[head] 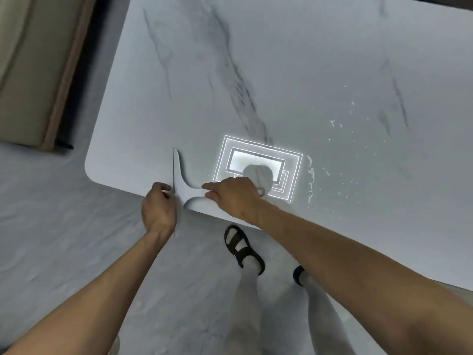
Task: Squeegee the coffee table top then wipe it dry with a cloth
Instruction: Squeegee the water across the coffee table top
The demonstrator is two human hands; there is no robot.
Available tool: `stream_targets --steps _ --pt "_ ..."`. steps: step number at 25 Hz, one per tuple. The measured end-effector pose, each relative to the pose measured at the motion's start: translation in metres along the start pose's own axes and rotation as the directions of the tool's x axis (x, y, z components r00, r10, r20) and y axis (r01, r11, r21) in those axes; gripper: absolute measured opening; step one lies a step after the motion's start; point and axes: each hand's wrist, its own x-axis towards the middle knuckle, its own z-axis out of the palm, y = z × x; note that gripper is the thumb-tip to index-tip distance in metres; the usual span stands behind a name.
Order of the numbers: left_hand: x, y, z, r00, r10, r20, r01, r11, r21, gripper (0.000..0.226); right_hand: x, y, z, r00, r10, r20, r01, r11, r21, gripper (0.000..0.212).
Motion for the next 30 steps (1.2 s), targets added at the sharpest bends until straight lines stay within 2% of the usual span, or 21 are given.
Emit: stream_targets --steps 3,6,10,14,19,22,25,28,30 --pt "-0.001 -0.006 0.004 1.0 -0.013 0.026 0.013 1.0 0.015 0.022 -0.006 0.009 0.009 0.998 0.02 -0.052 -0.022 0.999 -0.024 0.039" --pt "-0.012 0.002 0.017 0.993 -0.006 0.118 0.003 0.999 0.032 0.029 -0.045 0.049 0.005 0.996 0.082 -0.03 -0.082 0.997 0.003 0.039" --pt "-0.037 0.029 0.044 0.938 0.207 0.277 -0.237 0.968 0.08 0.037 -0.116 0.121 -0.006 0.978 0.201 -0.052 -0.202 0.979 -0.017 0.039" --pt "-0.07 0.072 0.075 0.839 0.36 0.408 -0.415 0.908 0.052 0.039 -0.184 0.195 -0.032 0.913 0.392 -0.111 -0.394 0.919 0.004 0.04" --pt "-0.11 0.124 0.111 0.764 0.384 0.519 -0.476 0.878 0.051 0.038 -0.253 0.269 -0.054 0.809 0.568 -0.151 -0.57 0.821 0.036 0.039" --pt "-0.126 0.139 0.124 0.766 0.358 0.534 -0.463 0.883 0.072 0.037 -0.295 0.299 -0.066 0.737 0.651 -0.183 -0.658 0.753 0.03 0.041" --pt "-0.137 0.147 0.128 0.795 0.328 0.51 -0.421 0.904 0.076 0.031 -0.325 0.315 -0.074 0.668 0.704 -0.24 -0.698 0.705 0.124 0.042" --pt "-0.145 0.154 0.122 0.835 0.314 0.452 -0.405 0.906 0.119 0.031 -0.331 0.306 -0.076 0.691 0.686 -0.229 -0.676 0.725 0.13 0.043" --pt "-0.147 0.154 0.116 0.866 0.277 0.417 -0.352 0.929 0.114 0.033 -0.32 0.284 -0.075 0.756 0.621 -0.207 -0.613 0.783 0.108 0.041"
